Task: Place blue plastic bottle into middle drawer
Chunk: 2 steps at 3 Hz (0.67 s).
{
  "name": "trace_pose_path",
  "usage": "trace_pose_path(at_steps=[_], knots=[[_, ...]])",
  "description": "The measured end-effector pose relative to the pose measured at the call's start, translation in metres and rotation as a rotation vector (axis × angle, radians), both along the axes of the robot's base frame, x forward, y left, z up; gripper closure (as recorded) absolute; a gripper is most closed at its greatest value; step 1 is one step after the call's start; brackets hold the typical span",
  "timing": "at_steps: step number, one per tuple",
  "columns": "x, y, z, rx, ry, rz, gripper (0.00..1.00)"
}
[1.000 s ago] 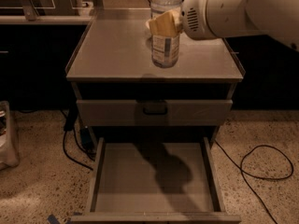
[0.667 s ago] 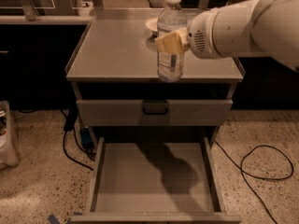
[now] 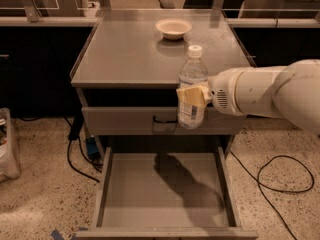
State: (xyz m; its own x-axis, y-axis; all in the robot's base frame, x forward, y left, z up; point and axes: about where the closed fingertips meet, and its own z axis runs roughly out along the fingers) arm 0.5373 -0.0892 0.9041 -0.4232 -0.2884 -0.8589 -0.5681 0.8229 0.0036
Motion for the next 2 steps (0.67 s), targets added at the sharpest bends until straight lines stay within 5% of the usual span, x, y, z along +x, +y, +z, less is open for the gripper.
trace_pose_path(at_steps=[2], knots=[[-0.013,-0.008,-0.055,0.034,0.034,-0.019,1.0]])
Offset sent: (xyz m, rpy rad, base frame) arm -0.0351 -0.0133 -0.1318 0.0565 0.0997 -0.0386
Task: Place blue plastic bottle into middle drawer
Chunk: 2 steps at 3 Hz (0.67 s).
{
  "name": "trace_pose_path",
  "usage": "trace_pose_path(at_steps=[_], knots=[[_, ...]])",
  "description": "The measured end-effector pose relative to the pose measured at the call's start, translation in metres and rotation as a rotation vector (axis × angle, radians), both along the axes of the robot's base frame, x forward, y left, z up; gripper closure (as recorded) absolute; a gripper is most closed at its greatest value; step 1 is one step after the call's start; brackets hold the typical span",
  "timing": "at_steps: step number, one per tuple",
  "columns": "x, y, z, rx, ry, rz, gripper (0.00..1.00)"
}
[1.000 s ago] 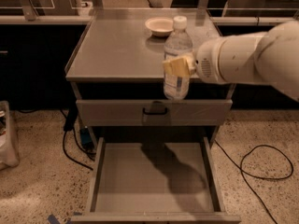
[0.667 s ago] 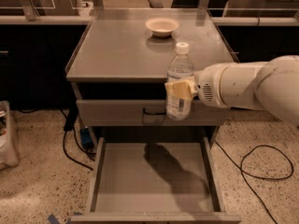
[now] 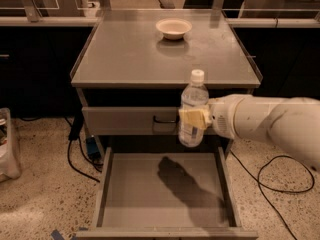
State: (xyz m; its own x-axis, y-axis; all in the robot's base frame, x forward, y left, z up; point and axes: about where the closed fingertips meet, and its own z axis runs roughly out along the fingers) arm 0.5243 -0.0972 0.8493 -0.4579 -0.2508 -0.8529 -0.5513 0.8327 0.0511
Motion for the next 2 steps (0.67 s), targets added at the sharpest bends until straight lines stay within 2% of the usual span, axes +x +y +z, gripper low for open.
trace_pose_path(at_steps=[1,2], knots=[[-0.011,0.006,-0.049,0.0,0.028,0.004,1.0],[-0.023,0.025,-0.11,-0.009,0.033,-0.016,1.0]])
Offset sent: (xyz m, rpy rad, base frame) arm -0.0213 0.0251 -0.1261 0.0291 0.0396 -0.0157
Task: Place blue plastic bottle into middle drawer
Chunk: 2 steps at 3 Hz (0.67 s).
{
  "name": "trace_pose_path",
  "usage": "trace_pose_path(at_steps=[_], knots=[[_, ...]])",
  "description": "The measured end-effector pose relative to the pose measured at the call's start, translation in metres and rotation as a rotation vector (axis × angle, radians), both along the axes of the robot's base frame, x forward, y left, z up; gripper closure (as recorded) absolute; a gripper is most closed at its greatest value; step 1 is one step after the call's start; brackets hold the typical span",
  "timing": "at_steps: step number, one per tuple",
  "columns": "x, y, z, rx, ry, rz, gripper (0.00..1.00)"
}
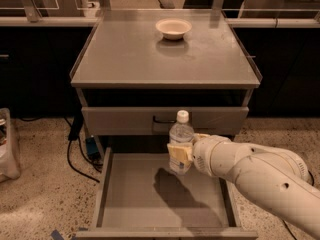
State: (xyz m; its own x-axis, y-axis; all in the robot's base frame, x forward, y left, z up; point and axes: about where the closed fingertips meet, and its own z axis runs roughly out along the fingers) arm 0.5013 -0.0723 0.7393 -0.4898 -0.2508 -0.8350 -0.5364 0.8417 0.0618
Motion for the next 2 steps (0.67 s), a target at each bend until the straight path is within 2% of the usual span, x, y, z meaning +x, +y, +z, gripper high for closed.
trace_pose_path(at_steps=[1,2], knots=[[0.0,0.0,0.0,0.0,0.0,0.0,1.0],[-0.007,0.008,-0.01,-0.016,-0.025,0.03,1.0]])
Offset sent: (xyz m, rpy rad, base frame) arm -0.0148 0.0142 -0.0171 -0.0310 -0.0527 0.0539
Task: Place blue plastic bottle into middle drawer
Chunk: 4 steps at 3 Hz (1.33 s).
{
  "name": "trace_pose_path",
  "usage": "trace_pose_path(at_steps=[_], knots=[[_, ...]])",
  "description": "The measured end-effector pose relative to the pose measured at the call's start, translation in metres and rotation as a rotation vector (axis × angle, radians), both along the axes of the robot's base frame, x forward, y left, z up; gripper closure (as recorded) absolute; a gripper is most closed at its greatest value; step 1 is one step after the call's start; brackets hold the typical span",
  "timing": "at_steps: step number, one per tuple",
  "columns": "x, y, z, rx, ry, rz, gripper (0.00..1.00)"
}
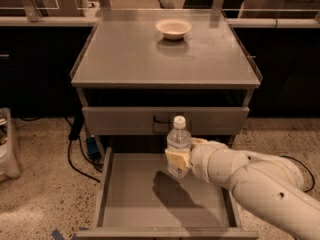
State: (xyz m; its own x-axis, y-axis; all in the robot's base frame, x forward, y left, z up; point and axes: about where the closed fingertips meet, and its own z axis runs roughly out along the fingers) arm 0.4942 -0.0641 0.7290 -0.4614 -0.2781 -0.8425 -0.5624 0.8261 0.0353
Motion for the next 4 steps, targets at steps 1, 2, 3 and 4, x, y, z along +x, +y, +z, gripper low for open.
trace_pose_path(at_steps=[1,2,3,4], knots=[[-0.009,0.004,-0.04,0.006,0.0,0.02,1.0],[-0.012,0.001,-0.07,0.016,-0.026,0.022,1.0],[-0.004,-0.003,-0.098,0.012,-0.069,0.011,1.0],[0.005,0.003,-0.133,-0.031,-0.103,0.002,1.0]])
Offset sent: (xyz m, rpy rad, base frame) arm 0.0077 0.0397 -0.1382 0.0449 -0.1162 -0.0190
